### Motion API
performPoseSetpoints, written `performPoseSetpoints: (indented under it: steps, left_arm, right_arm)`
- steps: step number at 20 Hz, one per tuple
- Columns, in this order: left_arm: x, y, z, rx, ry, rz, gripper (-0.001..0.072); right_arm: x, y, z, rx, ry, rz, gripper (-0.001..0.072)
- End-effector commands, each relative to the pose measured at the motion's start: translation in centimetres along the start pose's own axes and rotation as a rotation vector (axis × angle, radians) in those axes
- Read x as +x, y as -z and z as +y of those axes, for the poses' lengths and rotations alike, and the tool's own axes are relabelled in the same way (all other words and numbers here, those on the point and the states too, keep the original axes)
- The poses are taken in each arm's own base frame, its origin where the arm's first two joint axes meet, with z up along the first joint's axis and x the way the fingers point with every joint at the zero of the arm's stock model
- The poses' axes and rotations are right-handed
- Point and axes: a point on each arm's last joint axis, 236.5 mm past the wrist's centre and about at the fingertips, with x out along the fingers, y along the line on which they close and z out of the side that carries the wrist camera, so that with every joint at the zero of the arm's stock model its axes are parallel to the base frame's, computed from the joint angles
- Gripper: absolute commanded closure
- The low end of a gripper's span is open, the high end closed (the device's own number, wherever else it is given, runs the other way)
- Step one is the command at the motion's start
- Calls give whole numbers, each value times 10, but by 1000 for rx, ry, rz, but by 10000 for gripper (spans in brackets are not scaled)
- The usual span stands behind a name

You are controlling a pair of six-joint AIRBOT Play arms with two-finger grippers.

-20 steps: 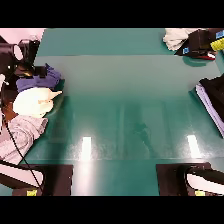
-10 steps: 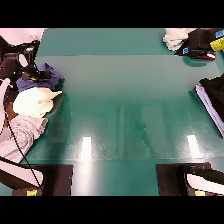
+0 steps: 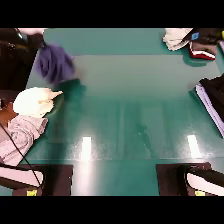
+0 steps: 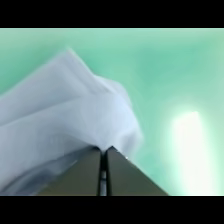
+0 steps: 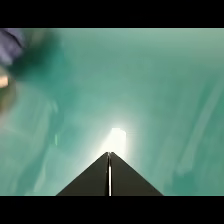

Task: Fold the shirts.

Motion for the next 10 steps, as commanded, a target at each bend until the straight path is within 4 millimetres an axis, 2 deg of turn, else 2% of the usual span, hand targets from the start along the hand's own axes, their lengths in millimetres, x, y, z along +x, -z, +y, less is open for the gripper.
performPoseSetpoints:
  steps: [1,4,6,7,8,10]
  left_arm:
    - [-101,-33,-160,200,386,-179,681]
    - [-154,-13,-245,361,492,-217,681]
    - [-168,10,-285,422,574,-184,681]
    - [-167,27,-296,453,603,-129,681]
    - [-157,45,-300,467,614,-63,681]
    - [-117,86,-289,458,583,101,681]
  right_arm:
    - [-35,-30,-12,15,41,-166,695]
    - [-58,-34,-22,29,80,-216,695]
    - [-68,-32,-24,31,94,-227,695]
    - [-72,-30,-22,27,94,-229,695]
    - [-75,-29,-20,24,94,-228,695]
    - [-79,-26,-16,6,93,-227,695]
